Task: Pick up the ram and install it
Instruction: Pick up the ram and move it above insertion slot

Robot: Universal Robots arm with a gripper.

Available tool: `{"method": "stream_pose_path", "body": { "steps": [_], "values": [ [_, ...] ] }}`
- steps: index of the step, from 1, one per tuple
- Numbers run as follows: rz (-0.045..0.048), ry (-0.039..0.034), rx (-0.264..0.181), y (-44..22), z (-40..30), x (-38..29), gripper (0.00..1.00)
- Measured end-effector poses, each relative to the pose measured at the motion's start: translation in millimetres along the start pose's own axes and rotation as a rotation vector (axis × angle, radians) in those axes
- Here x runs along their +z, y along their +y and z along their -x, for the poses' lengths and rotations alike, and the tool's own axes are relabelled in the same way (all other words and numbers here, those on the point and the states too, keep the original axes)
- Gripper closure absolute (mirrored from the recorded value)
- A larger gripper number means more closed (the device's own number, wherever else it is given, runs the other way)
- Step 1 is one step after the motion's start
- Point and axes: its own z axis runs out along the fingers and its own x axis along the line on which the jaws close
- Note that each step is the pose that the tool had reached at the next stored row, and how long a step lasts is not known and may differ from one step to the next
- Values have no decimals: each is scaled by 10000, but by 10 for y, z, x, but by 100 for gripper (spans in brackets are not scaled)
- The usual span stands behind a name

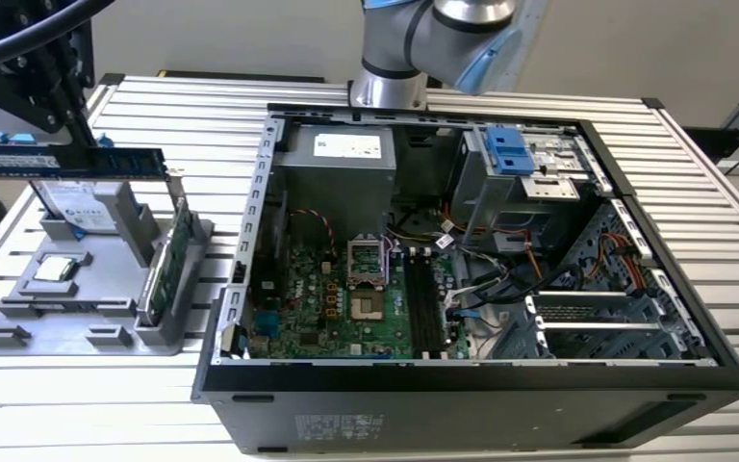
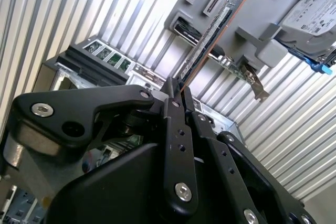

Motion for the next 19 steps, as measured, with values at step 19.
{"method": "stream_pose_path", "body": {
  "steps": [19],
  "values": [
    [0, -158, -3, 149, -50, -1, 100]
  ]
}}
